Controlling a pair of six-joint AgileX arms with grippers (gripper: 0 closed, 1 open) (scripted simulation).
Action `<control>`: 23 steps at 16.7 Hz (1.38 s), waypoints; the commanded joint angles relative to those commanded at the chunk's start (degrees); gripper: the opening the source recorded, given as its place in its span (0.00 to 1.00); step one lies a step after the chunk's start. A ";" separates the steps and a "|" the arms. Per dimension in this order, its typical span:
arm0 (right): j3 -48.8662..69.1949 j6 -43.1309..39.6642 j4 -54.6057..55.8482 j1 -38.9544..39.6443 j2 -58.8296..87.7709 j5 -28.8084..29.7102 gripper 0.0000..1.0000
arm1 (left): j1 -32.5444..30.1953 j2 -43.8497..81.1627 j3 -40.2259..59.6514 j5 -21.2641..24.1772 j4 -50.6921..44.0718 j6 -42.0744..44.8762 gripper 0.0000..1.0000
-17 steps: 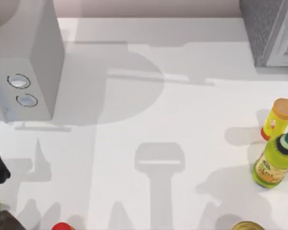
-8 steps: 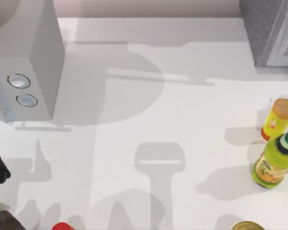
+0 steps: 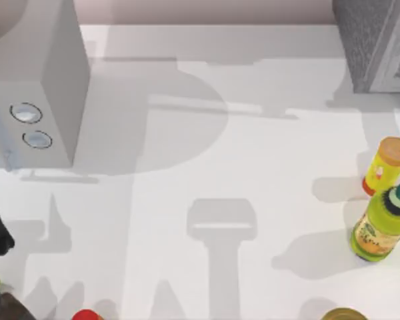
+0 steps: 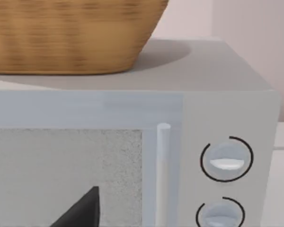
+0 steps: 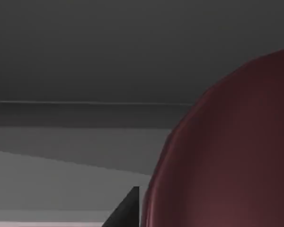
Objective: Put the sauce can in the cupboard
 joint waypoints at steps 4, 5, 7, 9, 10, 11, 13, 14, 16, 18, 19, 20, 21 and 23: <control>12.00 1.10 -3.82 1.78 9.38 0.91 0.00 | 0.00 0.00 0.00 0.00 0.00 0.00 1.00; 13.48 1.29 -4.38 2.08 10.66 0.97 0.00 | 0.00 0.00 0.00 0.00 0.00 0.00 1.00; 14.61 1.45 -4.83 2.33 11.67 0.99 0.00 | 0.00 0.00 0.00 0.00 0.00 0.00 1.00; 14.61 1.45 -4.83 2.33 11.67 0.99 0.00 | 0.00 0.00 0.00 0.00 0.00 0.00 1.00; 14.61 1.45 -4.83 2.33 11.67 0.99 0.00 | 0.00 0.00 0.00 0.00 0.00 0.00 1.00; 14.30 1.53 -4.74 2.12 11.55 0.95 0.00 | 0.00 0.00 0.00 0.00 0.00 0.00 1.00; 15.09 1.53 -4.43 2.00 12.30 0.76 0.00 | 0.00 0.00 0.00 0.00 0.00 0.00 1.00; 16.40 1.53 -4.18 1.79 13.55 0.54 0.00 | 0.00 0.00 0.00 0.00 0.00 0.00 1.00; 19.96 1.49 -3.88 1.17 17.62 0.08 0.00 | 0.00 0.00 0.00 0.00 0.00 0.00 1.00; 23.12 1.34 -3.54 0.58 21.88 -0.41 0.00 | 0.00 0.00 0.00 0.00 0.00 0.00 1.00; 24.50 1.32 -3.20 0.35 23.37 -0.70 0.00 | 0.00 0.00 0.00 0.00 0.00 0.00 1.00; 25.92 1.38 -2.85 0.08 24.84 -0.97 0.00 | 0.00 0.00 0.00 0.00 0.00 0.00 1.00; 27.38 1.41 -2.63 -0.26 26.66 -1.16 0.00 | 0.00 0.00 0.00 0.00 0.00 0.00 1.00; 30.20 1.35 -2.13 -0.91 29.87 -1.57 0.00 | 0.00 0.00 0.00 0.00 0.00 0.00 1.00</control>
